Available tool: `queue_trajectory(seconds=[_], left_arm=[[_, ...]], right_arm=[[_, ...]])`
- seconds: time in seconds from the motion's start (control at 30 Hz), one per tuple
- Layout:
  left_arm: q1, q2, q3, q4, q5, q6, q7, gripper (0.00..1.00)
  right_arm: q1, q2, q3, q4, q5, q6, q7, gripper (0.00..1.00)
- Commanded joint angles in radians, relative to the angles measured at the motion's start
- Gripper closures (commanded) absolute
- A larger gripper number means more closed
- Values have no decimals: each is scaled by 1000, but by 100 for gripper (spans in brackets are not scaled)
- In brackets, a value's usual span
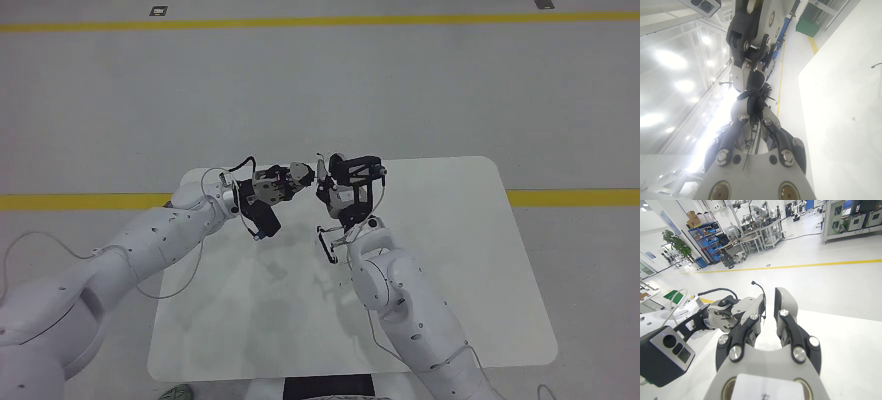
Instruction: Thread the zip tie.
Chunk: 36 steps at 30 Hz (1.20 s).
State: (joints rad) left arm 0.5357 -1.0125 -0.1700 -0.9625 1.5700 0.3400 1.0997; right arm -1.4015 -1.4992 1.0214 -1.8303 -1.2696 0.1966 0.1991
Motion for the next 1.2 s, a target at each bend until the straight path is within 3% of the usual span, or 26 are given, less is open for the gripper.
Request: queue_trajectory(seconds=[0.0, 0.2, 0.37, 0.57, 0.73, 1.0, 1.07, 1.17], left_arm=[[0, 0, 0, 0, 0, 0, 0, 100], [14, 3, -22, -16, -9, -20, -26, 100], [43, 10, -73, -26, -86, -77, -7, 100], [87, 13, -137, -38, -223, -201, 48, 100], [119, 10, -181, -35, -309, -293, 58, 100], [119, 10, -182, -33, -306, -297, 56, 100], [128, 10, -189, -39, -311, -297, 19, 100], [166, 6, -219, -71, -420, -365, 5, 100]], right_arm=[[-5, 1, 10, -4, -4, 3, -9, 0], [-27, 6, 32, -12, -38, 5, -28, 0], [-42, 11, 50, -14, -87, 14, -59, 0], [-44, 19, 69, 1, -188, -5, -137, 0], [-44, 25, 75, 50, -273, -36, -227, 0], [-44, 25, 75, 50, -273, -36, -227, 0], [-44, 25, 75, 50, -273, -36, -227, 0], [-35, 30, 65, 59, -300, -72, -234, 0]])
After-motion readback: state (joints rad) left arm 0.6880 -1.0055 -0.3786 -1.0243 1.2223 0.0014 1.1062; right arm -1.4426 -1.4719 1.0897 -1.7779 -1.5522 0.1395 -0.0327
